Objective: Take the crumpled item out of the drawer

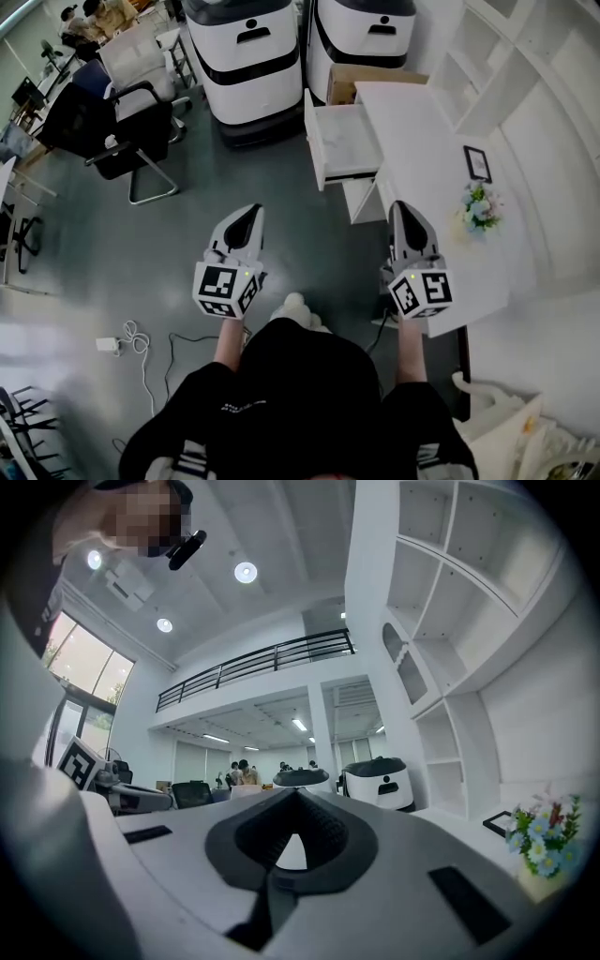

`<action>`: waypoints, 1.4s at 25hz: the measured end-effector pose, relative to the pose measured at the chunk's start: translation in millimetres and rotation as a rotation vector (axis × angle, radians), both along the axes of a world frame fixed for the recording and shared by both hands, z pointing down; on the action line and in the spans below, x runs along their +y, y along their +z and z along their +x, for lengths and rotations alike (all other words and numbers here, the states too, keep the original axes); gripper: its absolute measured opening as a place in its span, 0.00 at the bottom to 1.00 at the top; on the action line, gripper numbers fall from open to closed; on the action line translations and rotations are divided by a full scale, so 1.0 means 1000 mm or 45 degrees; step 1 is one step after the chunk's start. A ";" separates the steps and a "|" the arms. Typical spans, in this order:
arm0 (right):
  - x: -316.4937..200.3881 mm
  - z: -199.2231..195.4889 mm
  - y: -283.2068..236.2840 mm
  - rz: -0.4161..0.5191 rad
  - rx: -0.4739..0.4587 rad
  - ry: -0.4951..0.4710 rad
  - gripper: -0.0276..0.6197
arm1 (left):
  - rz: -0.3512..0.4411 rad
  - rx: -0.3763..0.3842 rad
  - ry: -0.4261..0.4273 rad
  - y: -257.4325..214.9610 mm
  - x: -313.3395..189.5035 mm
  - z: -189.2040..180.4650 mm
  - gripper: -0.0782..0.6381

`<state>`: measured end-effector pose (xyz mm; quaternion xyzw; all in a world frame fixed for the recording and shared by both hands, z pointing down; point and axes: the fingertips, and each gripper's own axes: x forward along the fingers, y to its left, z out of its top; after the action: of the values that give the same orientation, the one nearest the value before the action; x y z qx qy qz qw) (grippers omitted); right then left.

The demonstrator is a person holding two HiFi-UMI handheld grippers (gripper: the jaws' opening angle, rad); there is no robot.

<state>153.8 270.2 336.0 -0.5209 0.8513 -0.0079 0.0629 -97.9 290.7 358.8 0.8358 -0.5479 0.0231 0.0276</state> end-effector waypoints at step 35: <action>-0.237 -0.018 0.061 -0.198 -0.014 0.087 0.03 | -0.146 0.048 0.223 0.052 -0.253 0.004 0.11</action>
<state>136.0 33.2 396.7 -0.5530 0.8294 -0.0746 0.0273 -94.4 38.1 410.6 0.8778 -0.4698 0.0409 0.0836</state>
